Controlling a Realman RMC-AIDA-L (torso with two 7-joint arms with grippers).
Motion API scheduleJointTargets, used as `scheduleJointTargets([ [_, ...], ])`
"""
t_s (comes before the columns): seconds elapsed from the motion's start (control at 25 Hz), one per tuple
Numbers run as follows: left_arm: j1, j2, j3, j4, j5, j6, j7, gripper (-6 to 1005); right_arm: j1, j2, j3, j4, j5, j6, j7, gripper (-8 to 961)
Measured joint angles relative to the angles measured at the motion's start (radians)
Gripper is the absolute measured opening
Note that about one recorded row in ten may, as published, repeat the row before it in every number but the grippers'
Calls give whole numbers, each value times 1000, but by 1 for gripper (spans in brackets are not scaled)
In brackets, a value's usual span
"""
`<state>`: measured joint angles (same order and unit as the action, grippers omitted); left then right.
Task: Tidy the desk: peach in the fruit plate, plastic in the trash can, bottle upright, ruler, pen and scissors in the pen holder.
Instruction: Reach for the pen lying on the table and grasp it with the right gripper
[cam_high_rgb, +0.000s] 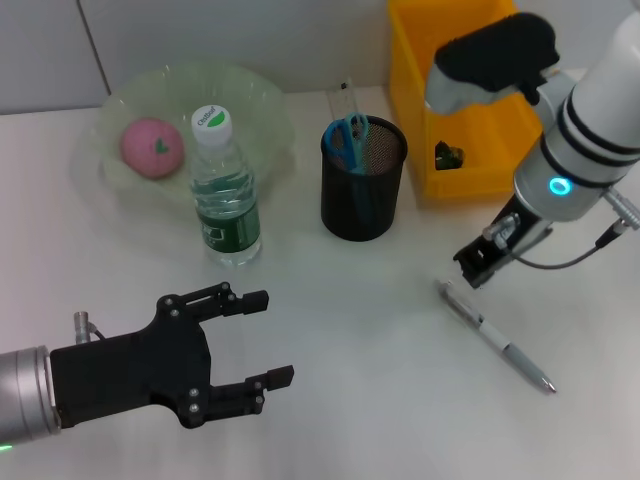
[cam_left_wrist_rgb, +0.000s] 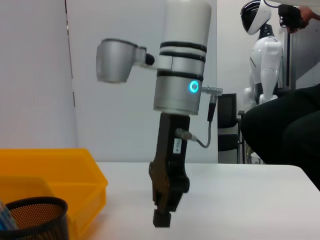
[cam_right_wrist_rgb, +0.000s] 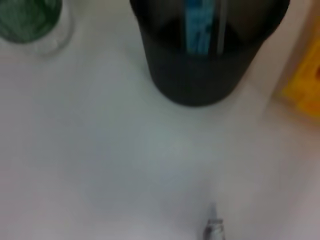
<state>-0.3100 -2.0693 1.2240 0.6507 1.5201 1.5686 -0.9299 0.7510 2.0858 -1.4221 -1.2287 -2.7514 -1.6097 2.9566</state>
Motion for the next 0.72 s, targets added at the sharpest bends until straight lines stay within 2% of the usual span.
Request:
scheduleJointTargets([
  [0.16, -1, 0, 0, 0, 0, 1, -1, 765, -9, -1, 7, -18, 0, -2, 0, 49],
  [0.28, -3, 0, 0, -3, 0, 1, -2, 765, 2, -1, 8, 32, 2, -5, -1, -2],
  [0.6, -8, -2, 6, -5, 0, 1, -2, 765, 16, 4, -28, 64, -9, 5, 0, 60],
  [0.72, -8, -2, 6, -5, 0, 1, -2, 765, 30, 5, -30, 93, -12, 16, -1, 177],
])
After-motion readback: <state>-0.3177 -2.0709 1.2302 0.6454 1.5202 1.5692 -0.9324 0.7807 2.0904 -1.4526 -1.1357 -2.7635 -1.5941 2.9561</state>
